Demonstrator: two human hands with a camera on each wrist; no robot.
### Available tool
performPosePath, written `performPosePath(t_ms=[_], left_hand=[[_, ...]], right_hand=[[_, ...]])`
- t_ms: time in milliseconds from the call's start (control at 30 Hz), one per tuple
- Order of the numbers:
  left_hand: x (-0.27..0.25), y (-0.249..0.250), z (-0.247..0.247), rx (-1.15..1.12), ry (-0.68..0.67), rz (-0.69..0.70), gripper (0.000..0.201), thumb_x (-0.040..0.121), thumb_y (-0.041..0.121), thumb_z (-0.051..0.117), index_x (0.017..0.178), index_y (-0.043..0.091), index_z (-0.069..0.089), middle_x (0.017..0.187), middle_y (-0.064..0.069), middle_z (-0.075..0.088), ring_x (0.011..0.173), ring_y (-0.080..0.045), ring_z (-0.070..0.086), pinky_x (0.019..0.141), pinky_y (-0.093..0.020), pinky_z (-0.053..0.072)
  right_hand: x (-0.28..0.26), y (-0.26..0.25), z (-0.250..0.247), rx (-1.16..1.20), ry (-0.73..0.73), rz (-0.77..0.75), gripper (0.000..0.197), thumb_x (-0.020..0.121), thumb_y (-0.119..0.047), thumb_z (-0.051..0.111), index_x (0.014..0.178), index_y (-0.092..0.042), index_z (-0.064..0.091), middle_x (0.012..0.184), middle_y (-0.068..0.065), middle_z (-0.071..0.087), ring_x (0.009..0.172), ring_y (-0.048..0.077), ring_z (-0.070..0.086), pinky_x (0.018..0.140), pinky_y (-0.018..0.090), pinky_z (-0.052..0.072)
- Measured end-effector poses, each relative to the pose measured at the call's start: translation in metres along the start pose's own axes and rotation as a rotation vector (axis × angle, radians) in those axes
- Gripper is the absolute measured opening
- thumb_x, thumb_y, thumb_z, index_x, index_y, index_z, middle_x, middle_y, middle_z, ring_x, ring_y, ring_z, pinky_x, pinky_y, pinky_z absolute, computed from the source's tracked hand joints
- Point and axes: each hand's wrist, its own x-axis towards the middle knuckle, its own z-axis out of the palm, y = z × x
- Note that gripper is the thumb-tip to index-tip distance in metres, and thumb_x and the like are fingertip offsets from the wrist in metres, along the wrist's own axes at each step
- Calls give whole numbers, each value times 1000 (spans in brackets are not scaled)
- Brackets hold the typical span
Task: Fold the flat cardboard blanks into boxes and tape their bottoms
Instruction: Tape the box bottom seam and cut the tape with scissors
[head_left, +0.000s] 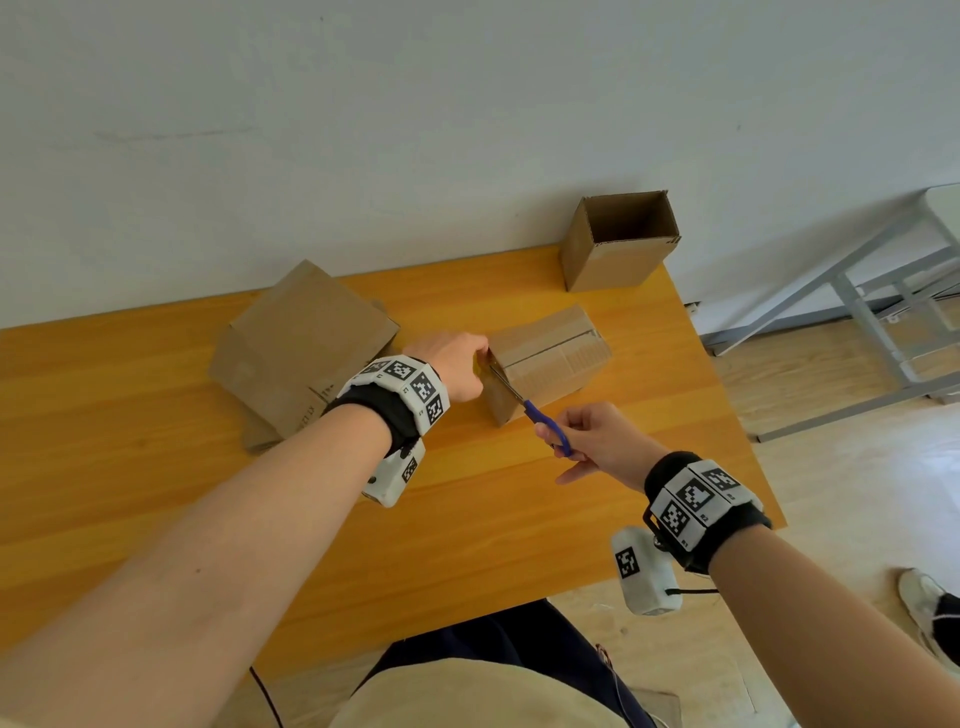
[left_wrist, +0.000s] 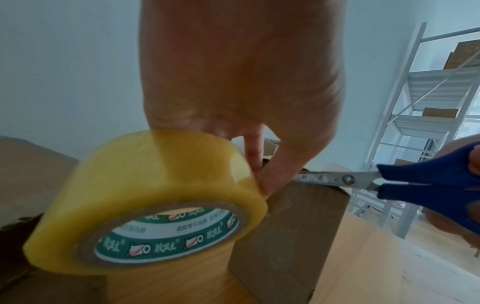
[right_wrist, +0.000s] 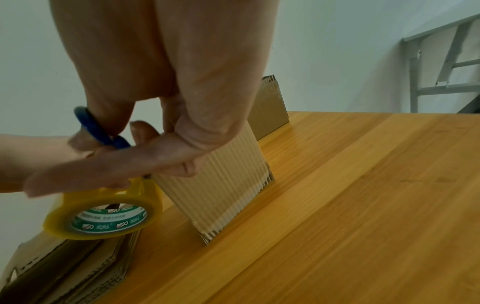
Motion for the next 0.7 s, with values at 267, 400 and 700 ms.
performPosePath(t_ms=[267, 400, 700], left_hand=[[6, -5, 4, -224, 18, 3, 22, 82, 18, 55, 103, 26, 56, 91, -7, 64, 60, -17, 48, 54, -28, 39], [1, -6, 14, -393, 57, 25, 10, 88, 20, 54, 98, 23, 56, 77, -1, 53, 67, -20, 47, 63, -32, 39], [-17, -19, 34, -486, 226, 63, 13, 88, 27, 62, 85, 18, 53, 71, 0, 49, 62, -19, 43, 58, -31, 37]], right_hand=[[5, 4, -1, 9, 29, 5, 23, 86, -23, 68, 82, -2, 59, 56, 0, 49, 53, 5, 55, 59, 30, 58], [6, 7, 3, 20, 33, -7, 23, 85, -23, 69, 84, -1, 60, 58, 1, 50, 53, 3, 57, 59, 29, 59], [8, 8, 5, 15, 41, -12, 24, 83, -25, 71, 81, -3, 62, 59, 1, 55, 60, 7, 60, 61, 31, 59]])
